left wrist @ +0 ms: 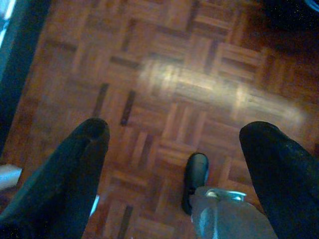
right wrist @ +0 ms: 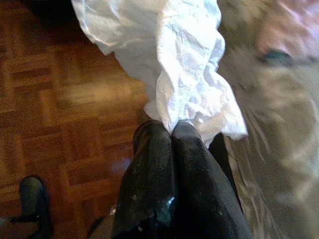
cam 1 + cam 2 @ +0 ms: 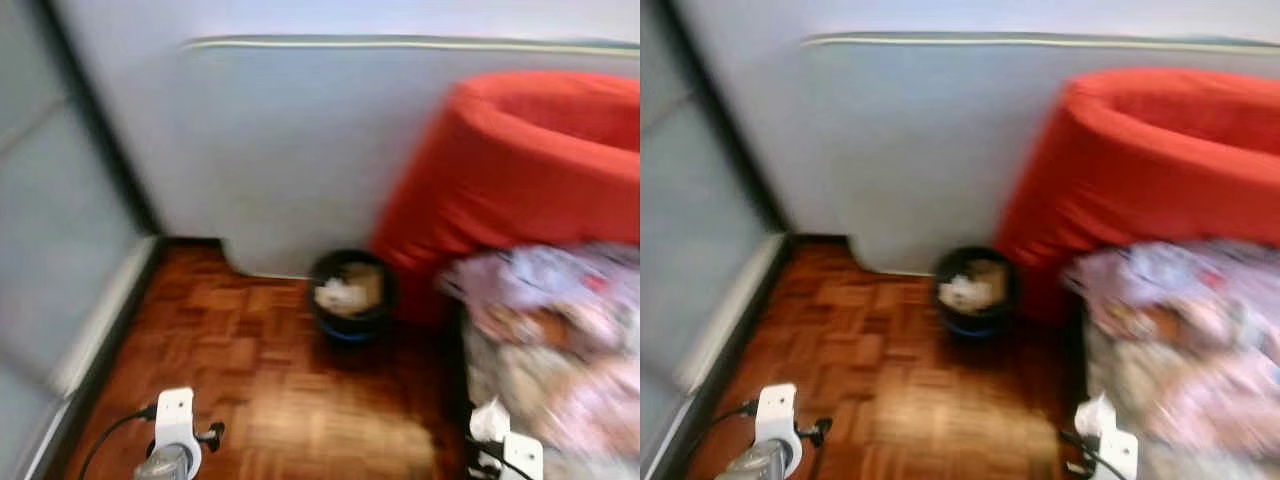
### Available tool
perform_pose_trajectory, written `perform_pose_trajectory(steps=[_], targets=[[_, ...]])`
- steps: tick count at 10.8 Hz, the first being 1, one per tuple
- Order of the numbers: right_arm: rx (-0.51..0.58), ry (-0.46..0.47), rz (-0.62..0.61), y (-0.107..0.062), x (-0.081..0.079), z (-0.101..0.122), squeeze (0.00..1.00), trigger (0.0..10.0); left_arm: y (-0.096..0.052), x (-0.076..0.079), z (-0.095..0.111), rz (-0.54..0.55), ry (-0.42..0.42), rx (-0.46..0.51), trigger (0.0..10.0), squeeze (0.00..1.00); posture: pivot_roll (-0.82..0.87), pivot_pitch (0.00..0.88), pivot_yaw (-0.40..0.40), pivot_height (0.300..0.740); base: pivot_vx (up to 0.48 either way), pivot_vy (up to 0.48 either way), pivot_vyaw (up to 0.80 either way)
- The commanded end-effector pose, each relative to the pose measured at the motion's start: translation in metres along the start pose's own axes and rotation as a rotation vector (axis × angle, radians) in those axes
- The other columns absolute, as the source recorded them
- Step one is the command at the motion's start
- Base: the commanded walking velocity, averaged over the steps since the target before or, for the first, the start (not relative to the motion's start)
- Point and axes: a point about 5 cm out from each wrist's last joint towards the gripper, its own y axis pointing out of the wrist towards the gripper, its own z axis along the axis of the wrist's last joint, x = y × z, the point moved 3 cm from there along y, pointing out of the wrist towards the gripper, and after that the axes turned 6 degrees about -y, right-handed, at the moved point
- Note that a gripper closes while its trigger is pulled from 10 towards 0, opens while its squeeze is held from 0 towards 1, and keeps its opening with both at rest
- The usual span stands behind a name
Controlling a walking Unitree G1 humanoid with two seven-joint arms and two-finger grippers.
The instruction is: Clean up the room
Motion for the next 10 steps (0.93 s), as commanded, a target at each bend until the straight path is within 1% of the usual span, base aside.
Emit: perform_pose_trajectory(steps=[1,3,5,6,8,10], targets=[[-0.008,0.005,0.004,-0.001,-0.001,-0.003,0.0,10.0,-0.001,-0.005,-0.006,0.01,-0.004,-0.021,10.0,0.0,0.08,0.0,0.008,0.74,0.0,0.0,0.77],[-0.013,-0.004,0.01,-0.001,-0.002,-0.004,0.0,10.0,-0.001,-0.006,-0.007,0.01,0.003,-0.026,10.0,0.0,0.09,0.0,0.01,0.74,0.0,0.0,0.77],[-0.018,-0.02,0.014,-0.001,-0.002,-0.006,0.0,10.0,-0.006,-0.011,-0.025,0.013,0.009,-0.048,10.0,0.0,0.09,0.0,0.014,0.74,0.0,0.0,0.77],[-0.029,0.001,0.009,-0.001,-0.002,-0.008,0.0,10.0,-0.007,-0.013,-0.027,0.015,0.011,-0.049,10.0,0.0,0.09,0.0,0.017,0.74,0.0,0.0,0.0],[-0.029,-0.001,0.014,-0.002,-0.003,-0.008,0.0,10.0,-0.008,-0.017,-0.029,0.018,0.02,-0.048,10.0,0.0,0.09,0.0,0.019,0.74,0.0,0.0,0.0],[-0.026,0.01,0.017,-0.002,-0.004,-0.009,0.0,10.0,-0.008,-0.016,-0.028,0.014,0.026,-0.044,10.0,0.0,0.09,0.0,0.023,0.74,0.257,0.0,0.0]])
